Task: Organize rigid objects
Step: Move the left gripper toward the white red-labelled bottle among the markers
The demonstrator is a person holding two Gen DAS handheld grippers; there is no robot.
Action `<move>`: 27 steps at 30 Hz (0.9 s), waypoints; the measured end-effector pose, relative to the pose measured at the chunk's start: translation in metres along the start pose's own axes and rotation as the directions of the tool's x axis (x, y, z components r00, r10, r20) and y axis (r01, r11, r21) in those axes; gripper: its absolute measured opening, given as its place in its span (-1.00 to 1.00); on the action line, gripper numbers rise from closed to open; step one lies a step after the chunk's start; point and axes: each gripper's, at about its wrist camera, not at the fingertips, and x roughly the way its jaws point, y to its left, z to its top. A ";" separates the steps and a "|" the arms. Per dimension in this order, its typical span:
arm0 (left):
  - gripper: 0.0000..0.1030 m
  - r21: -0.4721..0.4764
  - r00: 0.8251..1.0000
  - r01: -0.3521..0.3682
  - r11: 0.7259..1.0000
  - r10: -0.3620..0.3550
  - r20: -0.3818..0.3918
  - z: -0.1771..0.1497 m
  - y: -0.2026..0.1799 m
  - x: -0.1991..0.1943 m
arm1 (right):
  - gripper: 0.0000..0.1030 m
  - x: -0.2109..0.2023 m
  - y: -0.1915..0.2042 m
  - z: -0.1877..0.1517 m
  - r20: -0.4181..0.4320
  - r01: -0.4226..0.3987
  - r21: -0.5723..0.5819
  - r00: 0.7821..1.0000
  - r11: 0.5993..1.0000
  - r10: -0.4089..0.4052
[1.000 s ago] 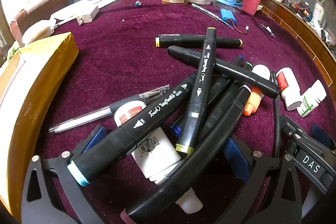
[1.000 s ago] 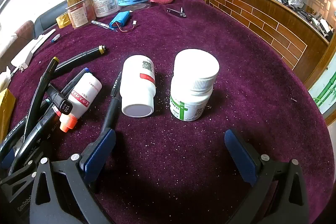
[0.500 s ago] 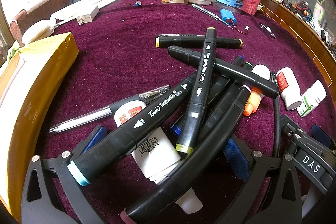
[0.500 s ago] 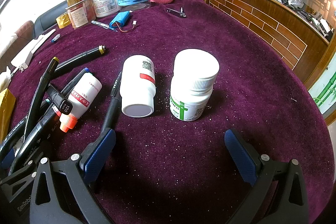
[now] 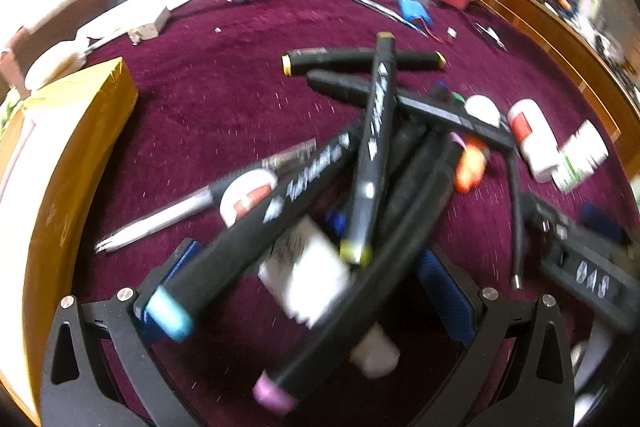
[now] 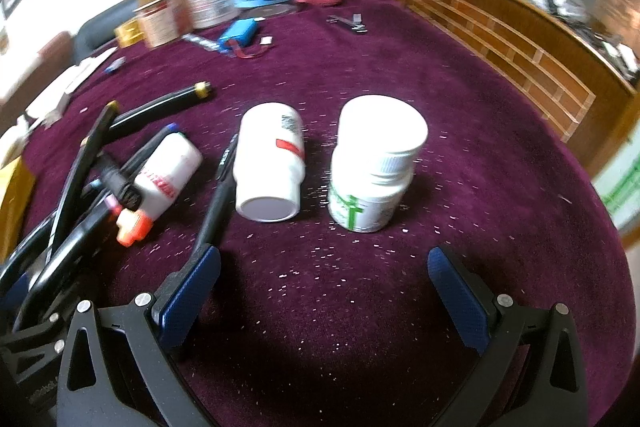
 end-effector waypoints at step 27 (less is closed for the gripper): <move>1.00 0.003 1.000 -0.011 1.000 0.011 0.006 -0.009 -0.001 -0.007 | 0.90 -0.108 -0.049 -0.026 0.327 0.001 0.092 0.945 0.996 -0.031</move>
